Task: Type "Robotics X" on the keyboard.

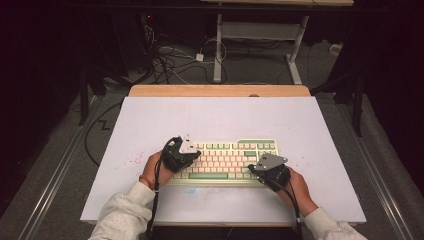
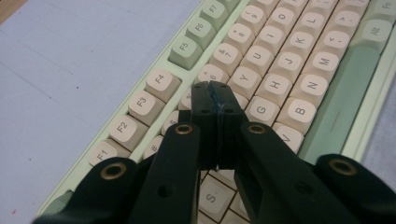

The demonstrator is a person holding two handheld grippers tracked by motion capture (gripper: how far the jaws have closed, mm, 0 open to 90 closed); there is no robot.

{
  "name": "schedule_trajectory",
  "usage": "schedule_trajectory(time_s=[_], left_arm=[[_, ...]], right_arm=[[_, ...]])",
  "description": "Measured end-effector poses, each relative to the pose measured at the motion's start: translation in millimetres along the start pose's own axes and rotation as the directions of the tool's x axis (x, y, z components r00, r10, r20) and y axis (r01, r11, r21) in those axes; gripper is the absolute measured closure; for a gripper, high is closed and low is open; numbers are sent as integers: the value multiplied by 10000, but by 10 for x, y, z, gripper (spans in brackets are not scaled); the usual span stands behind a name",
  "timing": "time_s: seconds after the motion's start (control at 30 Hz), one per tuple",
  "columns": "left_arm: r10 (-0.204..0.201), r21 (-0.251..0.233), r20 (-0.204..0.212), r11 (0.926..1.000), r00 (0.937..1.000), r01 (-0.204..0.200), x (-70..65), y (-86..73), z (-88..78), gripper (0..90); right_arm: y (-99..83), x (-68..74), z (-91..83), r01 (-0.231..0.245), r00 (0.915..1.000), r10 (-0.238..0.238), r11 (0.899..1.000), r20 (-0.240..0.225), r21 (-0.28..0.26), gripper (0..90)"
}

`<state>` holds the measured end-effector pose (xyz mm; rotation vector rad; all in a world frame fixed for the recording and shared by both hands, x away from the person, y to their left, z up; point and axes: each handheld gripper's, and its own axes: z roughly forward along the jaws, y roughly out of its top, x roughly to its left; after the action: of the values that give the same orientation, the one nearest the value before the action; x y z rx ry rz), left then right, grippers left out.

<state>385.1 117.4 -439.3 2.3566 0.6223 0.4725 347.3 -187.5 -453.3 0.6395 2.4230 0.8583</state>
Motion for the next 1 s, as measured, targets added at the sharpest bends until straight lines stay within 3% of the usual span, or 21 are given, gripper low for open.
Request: schedule_trajectory(time_s=[0.5,0.67,1.0], left_arm=[[-18,-186,-64,9998,10000,16,2,6,-41,874],[4,-472,-186,9989,9998,-12,1,10,-121,874],[237,-1008,-419,9945,9988,-278,-55,-9,-272,874]], right_arm=[[0,-7,-6,-33,10000,33,10000,-15,-41,900],[35,-25,-131,-192,9998,193,9982,17,-576,900],[71,-52,-291,-301,9994,318,9936,134,-1086,900]])
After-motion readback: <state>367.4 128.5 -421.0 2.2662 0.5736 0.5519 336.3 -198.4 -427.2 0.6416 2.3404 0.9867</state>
